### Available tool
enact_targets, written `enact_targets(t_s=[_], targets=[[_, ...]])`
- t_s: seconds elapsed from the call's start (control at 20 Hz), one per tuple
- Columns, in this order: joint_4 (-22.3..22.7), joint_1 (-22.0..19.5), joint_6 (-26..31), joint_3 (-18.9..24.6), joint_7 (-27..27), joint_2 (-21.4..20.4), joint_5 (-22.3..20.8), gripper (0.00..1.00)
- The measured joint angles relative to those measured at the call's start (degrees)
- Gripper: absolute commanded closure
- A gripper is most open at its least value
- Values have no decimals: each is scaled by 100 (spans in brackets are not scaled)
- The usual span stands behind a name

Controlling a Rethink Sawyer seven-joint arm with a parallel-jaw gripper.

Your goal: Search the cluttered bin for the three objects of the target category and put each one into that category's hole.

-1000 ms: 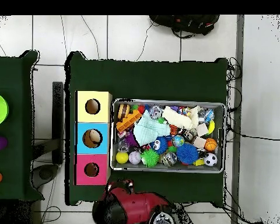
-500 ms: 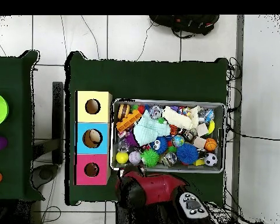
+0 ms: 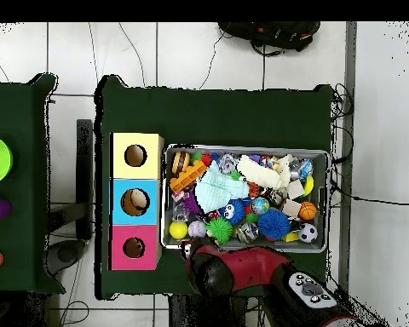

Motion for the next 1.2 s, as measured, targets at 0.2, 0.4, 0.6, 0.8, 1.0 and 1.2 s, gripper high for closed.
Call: enact_targets(t_s=[0.2, 0.4, 0.6, 0.8, 1.0, 1.2], targets=[[-20, -361, 288, 358, 0, 121, -264, 0], [-26, -401, 378, 430, 0, 130, -321, 0], [-41, -463, 548, 622, 0, 77, -387, 0], [-41, -529, 747, 813, 0, -93, -398, 0], [-38, -451, 1030, 908, 0, -545, -488, 0], [-81, -143, 1223, 902, 0, -1122, -712, 0]])
